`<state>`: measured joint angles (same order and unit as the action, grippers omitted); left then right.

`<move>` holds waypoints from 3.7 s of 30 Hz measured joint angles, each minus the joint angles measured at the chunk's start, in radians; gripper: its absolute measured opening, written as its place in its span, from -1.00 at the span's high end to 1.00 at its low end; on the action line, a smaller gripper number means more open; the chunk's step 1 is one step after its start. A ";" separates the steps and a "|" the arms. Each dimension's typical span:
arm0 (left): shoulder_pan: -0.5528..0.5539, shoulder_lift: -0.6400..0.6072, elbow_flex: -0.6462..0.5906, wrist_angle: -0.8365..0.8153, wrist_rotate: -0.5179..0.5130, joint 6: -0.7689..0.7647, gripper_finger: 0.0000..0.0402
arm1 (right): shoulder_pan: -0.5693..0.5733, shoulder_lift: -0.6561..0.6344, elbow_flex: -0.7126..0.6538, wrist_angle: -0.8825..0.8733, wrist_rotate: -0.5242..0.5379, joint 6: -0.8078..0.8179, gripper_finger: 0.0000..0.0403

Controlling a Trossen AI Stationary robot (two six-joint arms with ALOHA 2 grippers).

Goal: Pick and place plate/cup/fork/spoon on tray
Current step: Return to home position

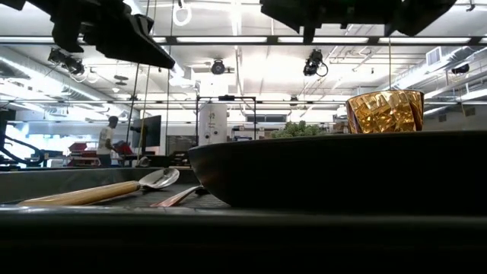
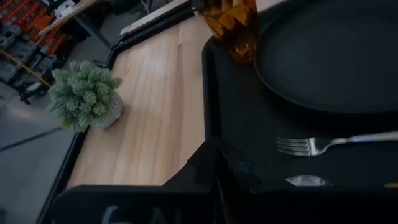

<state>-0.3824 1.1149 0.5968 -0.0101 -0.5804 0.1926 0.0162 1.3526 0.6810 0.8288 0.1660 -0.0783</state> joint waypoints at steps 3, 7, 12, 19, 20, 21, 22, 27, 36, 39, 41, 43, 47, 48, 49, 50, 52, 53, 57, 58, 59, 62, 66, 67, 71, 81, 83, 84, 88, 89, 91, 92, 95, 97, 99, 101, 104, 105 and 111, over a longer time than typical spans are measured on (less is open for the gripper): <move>0.006 0.000 0.000 0.004 0.000 -0.036 0.93 | 0.000 0.005 0.022 -0.047 -0.011 0.001 0.40; 0.025 0.000 0.000 0.015 0.010 -0.083 0.93 | 0.009 0.005 0.043 -0.142 -0.039 0.058 0.40; 0.053 0.012 0.000 0.059 0.030 -0.129 0.93 | 0.052 0.005 0.044 -0.215 -0.054 0.107 0.40; 0.061 0.021 0.000 0.078 0.044 -0.149 0.93 | 0.106 -0.028 0.044 -0.231 0.004 0.050 0.40; 0.061 0.015 0.000 0.074 0.046 -0.148 0.93 | 0.111 -0.041 0.044 -0.239 0.016 0.043 0.40; 0.061 0.008 0.000 0.075 0.045 -0.148 0.93 | 0.115 -0.052 0.044 -0.249 0.026 0.037 0.40; 0.061 0.003 0.000 0.082 0.045 -0.148 0.93 | 0.119 -0.063 0.044 -0.263 0.032 0.032 0.40; 0.069 -0.045 0.000 0.078 0.045 -0.121 0.93 | 0.136 -0.119 0.044 -0.322 0.064 0.017 0.40; 0.128 -0.134 0.000 0.075 0.084 -0.077 0.93 | 0.138 -0.185 0.045 -0.398 0.079 0.014 0.40; 0.142 -0.146 0.000 0.052 0.107 -0.076 0.93 | 0.138 -0.211 0.045 -0.427 0.080 0.009 0.40; 0.146 -0.163 0.000 0.030 0.108 -0.076 0.93 | 0.139 -0.231 0.045 -0.449 0.080 0.006 0.40; 0.149 -0.186 0.000 0.007 0.108 -0.077 0.93 | 0.141 -0.252 0.045 -0.467 0.084 0.005 0.40; 0.150 -0.239 0.000 -0.003 0.108 -0.077 0.93 | 0.148 -0.285 0.045 -0.513 0.141 0.000 0.40; 0.150 -0.250 0.000 -0.012 0.107 -0.077 0.93 | 0.148 -0.293 0.044 -0.528 0.151 0.000 0.40; 0.150 -0.258 0.000 -0.017 0.108 -0.076 0.93 | 0.148 -0.300 0.044 -0.534 0.155 0.001 0.40; 0.150 -0.268 0.000 -0.023 0.109 -0.076 0.93 | 0.148 -0.307 0.044 -0.538 0.155 0.004 0.40; 0.150 -0.287 0.000 -0.042 0.116 -0.076 0.93 | 0.149 -0.318 0.044 -0.553 0.155 0.007 0.40; 0.150 -0.294 0.000 -0.048 0.123 -0.076 0.93 | 0.153 -0.323 0.041 -0.554 0.155 0.007 0.40; 0.150 -0.327 0.000 -0.094 0.143 -0.083 0.93 | 0.168 -0.363 0.009 -0.554 0.164 0.012 0.40; 0.150 -0.337 0.000 -0.104 0.144 -0.088 0.93 | 0.173 -0.376 -0.002 -0.554 0.177 0.017 0.40; 0.150 -0.348 0.000 -0.117 0.144 -0.094 0.93 | 0.177 -0.389 -0.015 -0.550 0.191 0.023 0.40; 0.149 -0.378 0.000 -0.148 0.154 -0.109 0.93 | 0.193 -0.428 -0.057 -0.536 0.233 0.036 0.40; 0.139 -0.411 0.000 -0.185 0.156 -0.133 0.93 | 0.200 -0.479 -0.109 -0.521 0.236 0.049 0.40; 0.135 -0.418 0.000 -0.190 0.156 -0.135 0.93 | 0.200 -0.491 -0.120 -0.520 0.237 0.052 0.40; 0.121 -0.436 0.000 -0.199 0.148 -0.158 0.94 | 0.200 -0.543 -0.170 -0.502 0.243 0.056 0.40; 0.086 -0.469 -0.141 -0.093 0.106 -0.201 0.94 | 0.200 -0.642 -0.303 -0.414 0.263 0.101 0.40; 0.087 -0.512 -0.156 -0.092 0.103 -0.209 0.94 | 0.200 -0.663 -0.330 -0.395 0.263 0.102 0.40; 0.087 -0.536 -0.162 -0.090 0.103 -0.208 0.94 | 0.200 -0.677 -0.342 -0.388 0.263 0.102 0.40; 0.087 -0.646 -0.190 -0.091 0.103 -0.203 0.94 | 0.198 -0.721 -0.399 -0.324 0.262 0.100 0.40; 0.087 -0.673 -0.201 -0.088 0.103 -0.204 0.94 | 0.198 -0.731 -0.414 -0.311 0.262 0.097 0.40; 0.087 -0.727 -0.230 -0.088 0.102 -0.209 0.94 | 0.198 -0.750 -0.447 -0.270 0.261 0.099 0.40; 0.087 -0.754 -0.246 -0.089 0.102 -0.213 0.94 | 0.198 -0.761 -0.464 -0.253 0.261 0.101 0.40; 0.087 -0.837 -0.302 -0.077 0.089 -0.232 0.94 | 0.198 -0.790 -0.505 -0.223 0.261 0.106 0.40; 0.087 -0.894 -0.334 -0.064 0.085 -0.235 0.94 | 0.198 -0.811 -0.528 -0.205 0.261 0.106 0.40; 0.087 -0.946 -0.363 -0.056 0.082 -0.238 0.94 | 0.198 -0.835 -0.549 -0.201 0.261 0.106 0.40; 0.087 -0.996 -0.383 -0.056 0.077 -0.238 0.94 | 0.198 -0.858 -0.561 -0.200 0.261 0.106 0.40; 0.087 -1.057 -0.400 -0.055 0.076 -0.236 0.94 | 0.198 -0.894 -0.584 -0.200 0.262 0.104 0.40; 0.087 -1.074 -0.406 -0.055 0.075 -0.234 0.94 | 0.198 -0.906 -0.593 -0.201 0.262 0.104 0.40; 0.087 -1.113 -0.410 -0.086 0.041 -0.234 0.94 | 0.198 -0.993 -0.641 -0.202 0.263 0.097 0.40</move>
<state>-0.2958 0.0019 0.1867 -0.0957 -0.5392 -0.0414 0.2142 0.3594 0.0400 0.6266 0.4294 0.0187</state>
